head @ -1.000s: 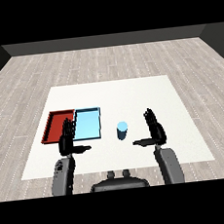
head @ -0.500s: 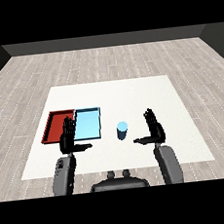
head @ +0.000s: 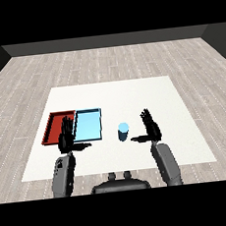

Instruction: Pick the blue can and put it in the blue box

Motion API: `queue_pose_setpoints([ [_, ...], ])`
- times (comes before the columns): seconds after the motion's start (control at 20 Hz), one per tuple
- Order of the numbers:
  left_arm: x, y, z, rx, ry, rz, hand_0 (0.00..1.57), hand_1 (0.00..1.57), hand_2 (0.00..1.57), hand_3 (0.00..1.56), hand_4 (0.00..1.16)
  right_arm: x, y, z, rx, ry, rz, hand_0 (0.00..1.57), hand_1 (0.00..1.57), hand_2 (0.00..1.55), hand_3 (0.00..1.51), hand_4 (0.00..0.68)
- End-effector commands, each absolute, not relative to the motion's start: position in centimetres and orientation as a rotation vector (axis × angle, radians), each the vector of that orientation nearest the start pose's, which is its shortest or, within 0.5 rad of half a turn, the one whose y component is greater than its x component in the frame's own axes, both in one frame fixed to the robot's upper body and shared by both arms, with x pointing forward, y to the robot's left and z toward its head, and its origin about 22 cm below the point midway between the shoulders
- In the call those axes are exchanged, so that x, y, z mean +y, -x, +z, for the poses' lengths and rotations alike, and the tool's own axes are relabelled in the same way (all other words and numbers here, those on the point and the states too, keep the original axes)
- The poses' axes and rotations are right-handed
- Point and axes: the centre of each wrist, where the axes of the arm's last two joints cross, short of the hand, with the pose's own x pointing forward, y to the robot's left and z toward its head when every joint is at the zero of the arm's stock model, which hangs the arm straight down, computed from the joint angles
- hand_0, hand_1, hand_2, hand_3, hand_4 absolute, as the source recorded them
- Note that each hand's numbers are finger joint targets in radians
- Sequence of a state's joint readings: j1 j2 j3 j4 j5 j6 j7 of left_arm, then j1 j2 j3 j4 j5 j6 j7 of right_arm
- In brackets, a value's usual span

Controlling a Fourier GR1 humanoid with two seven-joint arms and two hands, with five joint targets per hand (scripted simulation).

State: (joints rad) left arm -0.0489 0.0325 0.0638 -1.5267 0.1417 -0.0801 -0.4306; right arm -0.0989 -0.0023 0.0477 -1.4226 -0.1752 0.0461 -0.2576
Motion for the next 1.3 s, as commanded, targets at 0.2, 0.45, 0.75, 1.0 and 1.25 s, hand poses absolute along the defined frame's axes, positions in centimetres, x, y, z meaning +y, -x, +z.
queue_pose_setpoints([
  [0.2,24.2,-25.1,-0.4,-2.02,0.118,0.122,0.0,0.0,0.0,0.0,0.0,-18.8,-26.0,-3.6,-1.69,-0.241,-0.078,0.0,0.0,0.0,0.0,0.0],
  [0.45,23.0,-23.8,1.9,-2.04,0.107,0.123,0.0,0.0,0.0,0.0,0.0,-19.2,-24.4,-4.8,-1.672,-0.235,-0.107,0.0,0.0,0.0,0.0,0.0],
  [0.75,25.0,-25.0,1.2,-2.025,0.106,0.117,0.0,0.0,0.0,0.0,0.0,-16.6,-25.1,-5.7,-1.651,-0.262,-0.122,0.0,0.0,0.0,0.0,0.0],
  [1.0,26.3,-24.1,-0.7,-2.034,0.087,0.108,0.0,0.0,0.0,0.0,0.0,-15.7,-27.3,-5.9,-1.648,-0.274,-0.089,0.0,0.0,0.0,0.0,0.0],
  [1.25,26.4,-24.1,1.7,-2.018,0.102,0.125,0.0,0.0,0.0,0.0,0.0,-16.8,-28.4,-7.0,-1.628,-0.291,-0.104,0.0,0.0,0.0,0.0,0.0],
])
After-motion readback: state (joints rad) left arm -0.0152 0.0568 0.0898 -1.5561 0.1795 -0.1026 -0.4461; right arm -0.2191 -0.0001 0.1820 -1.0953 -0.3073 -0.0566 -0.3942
